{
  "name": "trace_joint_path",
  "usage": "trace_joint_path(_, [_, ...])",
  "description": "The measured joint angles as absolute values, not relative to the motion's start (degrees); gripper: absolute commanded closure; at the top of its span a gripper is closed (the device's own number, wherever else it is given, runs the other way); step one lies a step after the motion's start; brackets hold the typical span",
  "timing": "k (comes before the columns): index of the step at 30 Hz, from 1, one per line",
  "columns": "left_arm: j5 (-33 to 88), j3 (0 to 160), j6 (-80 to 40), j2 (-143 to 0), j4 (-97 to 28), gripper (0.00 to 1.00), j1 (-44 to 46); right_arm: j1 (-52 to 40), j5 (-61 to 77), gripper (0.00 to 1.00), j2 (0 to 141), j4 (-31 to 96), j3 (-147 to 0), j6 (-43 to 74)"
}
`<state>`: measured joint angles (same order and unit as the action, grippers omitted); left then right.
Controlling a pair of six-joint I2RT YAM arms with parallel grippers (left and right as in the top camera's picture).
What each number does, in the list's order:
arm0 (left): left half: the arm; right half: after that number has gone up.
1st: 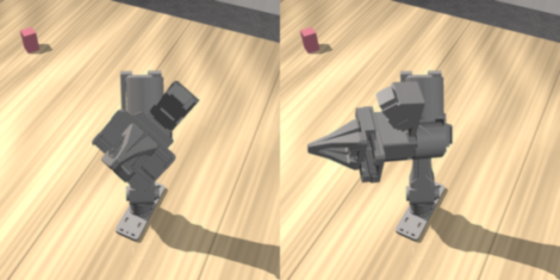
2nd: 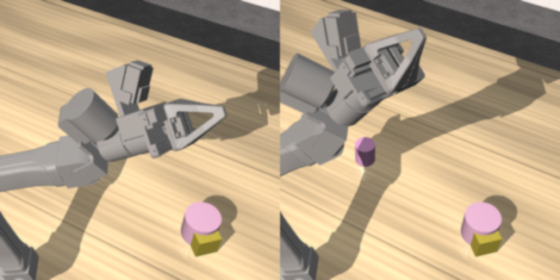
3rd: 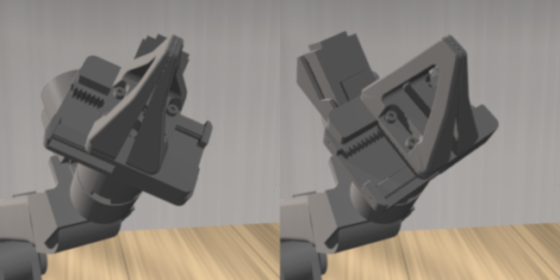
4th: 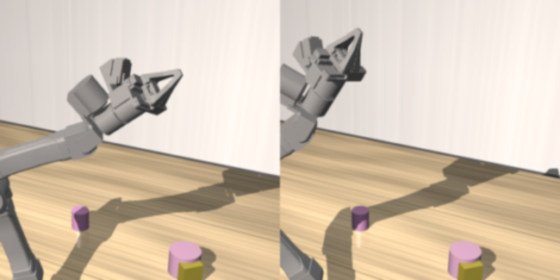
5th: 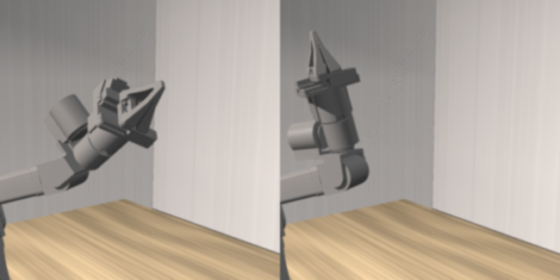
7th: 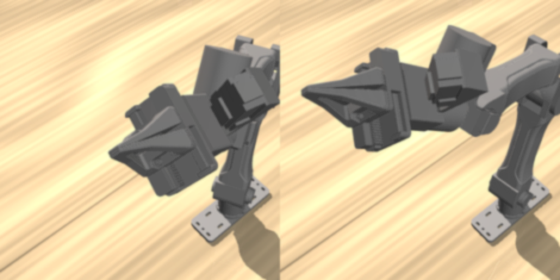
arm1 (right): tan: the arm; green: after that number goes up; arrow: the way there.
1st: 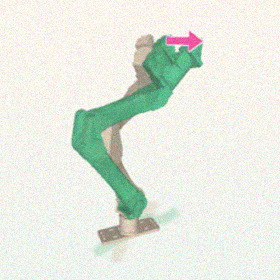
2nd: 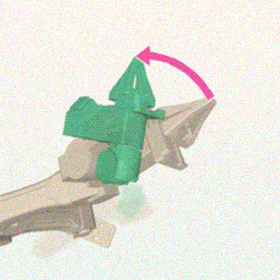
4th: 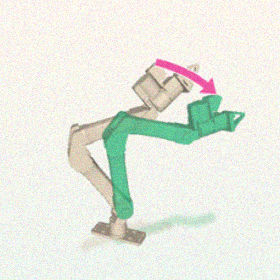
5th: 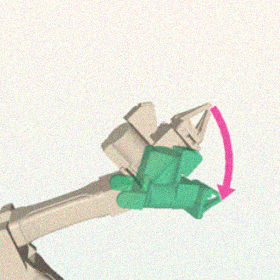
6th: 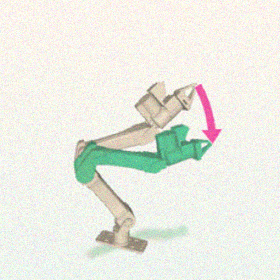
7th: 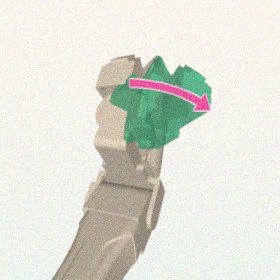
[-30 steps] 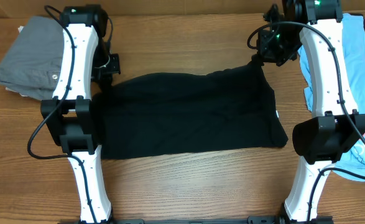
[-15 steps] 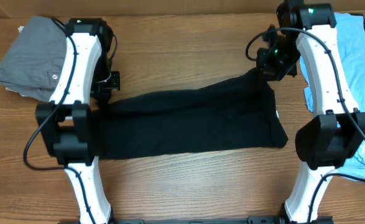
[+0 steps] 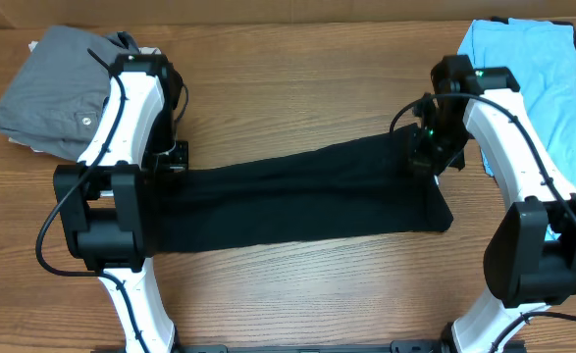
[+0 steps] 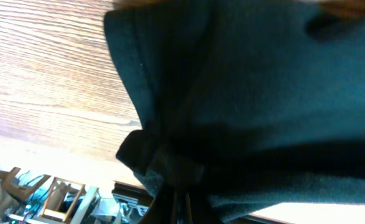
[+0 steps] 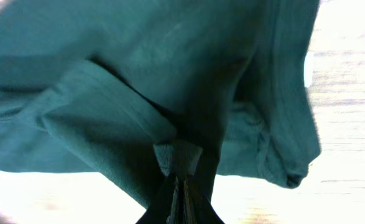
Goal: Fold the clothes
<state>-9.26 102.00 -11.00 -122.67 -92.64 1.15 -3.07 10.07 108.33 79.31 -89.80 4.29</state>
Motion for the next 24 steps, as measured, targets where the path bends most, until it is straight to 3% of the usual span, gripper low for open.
trace_joint_path(3, [-9.6,98.6,-11.0,-122.7,-90.2,0.96,1.1,-1.8,9.9,0.96,108.3,78.5,-88.0,4.4])
trace_joint_path(5, [-9.7,96.4,-11.1,-122.7,-88.6,0.95,1.1,-0.4,9.6,0.86,108.3,78.5,-87.7,4.5])
trace_joint_path(7, [-9.7,94.4,-11.1,-122.7,-87.0,0.77,1.1,1.3,9.2,0.60,108.3,78.2,-87.7,4.4])
trace_joint_path(9, [-9.8,92.5,-11.6,-122.7,-86.1,0.43,1.1,3.2,8.5,0.49,108.3,78.5,-87.7,4.5])
trace_joint_path(11, [-10.0,91.1,-11.7,-122.7,-85.6,0.27,1.1,4.6,8.2,0.44,108.3,78.7,-87.7,4.4])
trace_joint_path(14, [-10.2,89.5,-11.5,-122.7,-85.4,0.18,1.1,5.7,7.8,0.42,108.3,78.5,-87.7,4.3])
trace_joint_path(24, [-9.8,89.2,-11.4,-122.7,-85.3,0.10,-0.1,5.7,7.5,0.41,108.3,76.3,-87.7,4.1])
